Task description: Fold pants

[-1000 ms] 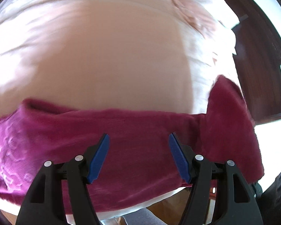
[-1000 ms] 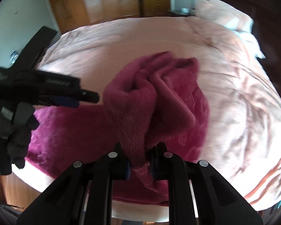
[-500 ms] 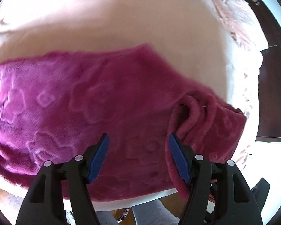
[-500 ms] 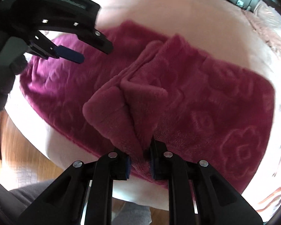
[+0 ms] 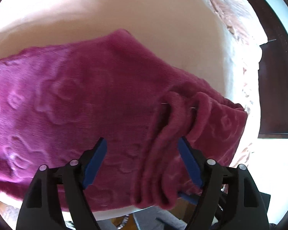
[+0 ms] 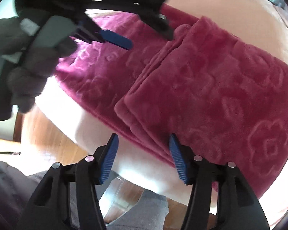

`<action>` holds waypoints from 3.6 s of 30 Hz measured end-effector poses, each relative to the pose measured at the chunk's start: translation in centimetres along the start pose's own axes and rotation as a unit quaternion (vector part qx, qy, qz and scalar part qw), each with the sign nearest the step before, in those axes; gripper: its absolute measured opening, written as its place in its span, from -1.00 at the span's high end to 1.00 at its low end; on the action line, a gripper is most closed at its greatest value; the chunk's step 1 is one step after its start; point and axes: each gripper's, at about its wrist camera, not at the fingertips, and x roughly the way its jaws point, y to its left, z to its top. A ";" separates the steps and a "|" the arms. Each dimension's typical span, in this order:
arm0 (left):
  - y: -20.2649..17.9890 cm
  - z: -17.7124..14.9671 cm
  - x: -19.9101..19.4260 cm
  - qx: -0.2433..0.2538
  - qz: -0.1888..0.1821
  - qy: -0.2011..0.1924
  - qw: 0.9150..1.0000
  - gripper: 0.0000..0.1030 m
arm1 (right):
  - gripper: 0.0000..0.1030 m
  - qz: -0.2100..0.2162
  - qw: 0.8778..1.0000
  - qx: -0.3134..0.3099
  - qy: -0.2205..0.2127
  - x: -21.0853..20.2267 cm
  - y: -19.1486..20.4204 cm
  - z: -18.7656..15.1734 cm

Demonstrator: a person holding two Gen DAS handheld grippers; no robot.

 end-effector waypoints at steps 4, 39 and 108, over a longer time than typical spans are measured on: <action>-1.6 -0.7 1.6 -0.007 -0.001 0.008 1.000 -0.50 | -0.09 0.024 0.999 0.029 -0.012 -2.6 -3.3 -0.6; -5.5 -8.2 1.4 0.010 0.142 -0.075 0.987 0.10 | -0.12 -0.094 0.988 0.110 -0.059 -2.0 -17.5 5.4; 30.2 -14.5 -14.0 -0.360 0.091 -0.174 0.912 -0.41 | -0.15 -0.075 0.996 0.000 0.039 4.4 2.3 10.5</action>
